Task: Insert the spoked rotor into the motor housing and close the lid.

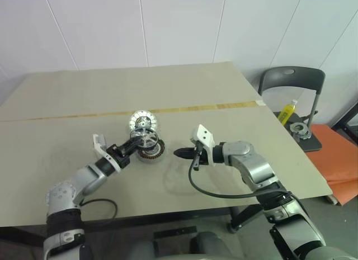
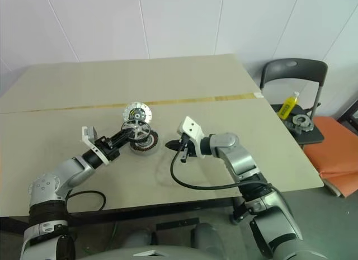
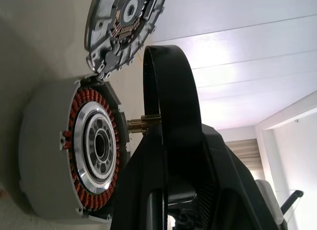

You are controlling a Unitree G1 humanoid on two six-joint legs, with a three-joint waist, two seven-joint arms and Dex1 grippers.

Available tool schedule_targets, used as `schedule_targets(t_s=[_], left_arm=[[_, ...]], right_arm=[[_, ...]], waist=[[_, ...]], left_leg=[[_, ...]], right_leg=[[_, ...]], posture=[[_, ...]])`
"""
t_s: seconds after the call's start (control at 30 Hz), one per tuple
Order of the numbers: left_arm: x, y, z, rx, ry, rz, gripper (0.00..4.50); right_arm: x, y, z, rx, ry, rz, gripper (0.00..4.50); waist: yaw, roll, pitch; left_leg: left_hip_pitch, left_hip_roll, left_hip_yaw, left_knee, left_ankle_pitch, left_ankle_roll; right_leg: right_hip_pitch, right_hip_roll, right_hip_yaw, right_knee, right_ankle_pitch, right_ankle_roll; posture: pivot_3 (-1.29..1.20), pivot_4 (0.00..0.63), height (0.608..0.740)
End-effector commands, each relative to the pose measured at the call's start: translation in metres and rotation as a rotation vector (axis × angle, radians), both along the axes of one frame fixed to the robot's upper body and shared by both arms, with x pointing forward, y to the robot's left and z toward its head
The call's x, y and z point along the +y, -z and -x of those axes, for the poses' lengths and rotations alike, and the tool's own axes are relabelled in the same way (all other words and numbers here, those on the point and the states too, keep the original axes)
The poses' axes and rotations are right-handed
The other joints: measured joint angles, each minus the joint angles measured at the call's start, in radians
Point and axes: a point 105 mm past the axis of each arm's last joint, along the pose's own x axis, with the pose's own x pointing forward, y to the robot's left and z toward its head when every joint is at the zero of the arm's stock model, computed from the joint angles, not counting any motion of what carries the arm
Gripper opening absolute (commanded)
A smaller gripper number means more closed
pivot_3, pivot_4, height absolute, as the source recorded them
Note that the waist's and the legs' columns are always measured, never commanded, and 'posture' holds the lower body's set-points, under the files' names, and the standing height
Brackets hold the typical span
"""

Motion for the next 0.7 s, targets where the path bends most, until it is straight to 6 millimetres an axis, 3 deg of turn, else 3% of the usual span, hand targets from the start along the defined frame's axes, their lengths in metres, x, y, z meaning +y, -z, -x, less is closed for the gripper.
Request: schedule_targets(t_s=[0.03, 0.27, 0.7], left_arm=[[-0.0089, -0.0080, -0.0032, -0.032, 0.030, 0.029, 0.43], [-0.0177, -0.0050, -0.0054, -0.019, 0.045, 0.049, 0.43], [-0.0117, -0.0017, -0.0076, -0.003, 0.021, 0.029, 0.43]], right_arm=[[0.0039, -0.0150, -0.0010, -0.052, -0.008, -0.028, 0.00], [0.0040, -0.0141, 0.0003, -0.048, 0.005, -0.033, 0.00], [0.0036, -0.0144, -0.0005, -0.051, 0.018, -0.038, 0.00]], waist=[[0.000, 0.000, 0.000], [0.000, 0.000, 0.000], [0.000, 0.000, 0.000]], left_leg=[[0.000, 0.000, 0.000, 0.000, 0.000, 0.000], [0.000, 0.000, 0.000, 0.000, 0.000, 0.000], [0.000, 0.000, 0.000, 0.000, 0.000, 0.000]], right_leg=[[0.000, 0.000, 0.000, 0.000, 0.000, 0.000], [0.000, 0.000, 0.000, 0.000, 0.000, 0.000], [0.000, 0.000, 0.000, 0.000, 0.000, 0.000]], posture=[[0.00, 0.000, 0.740], [0.00, 0.000, 0.740], [0.00, 0.000, 0.740]])
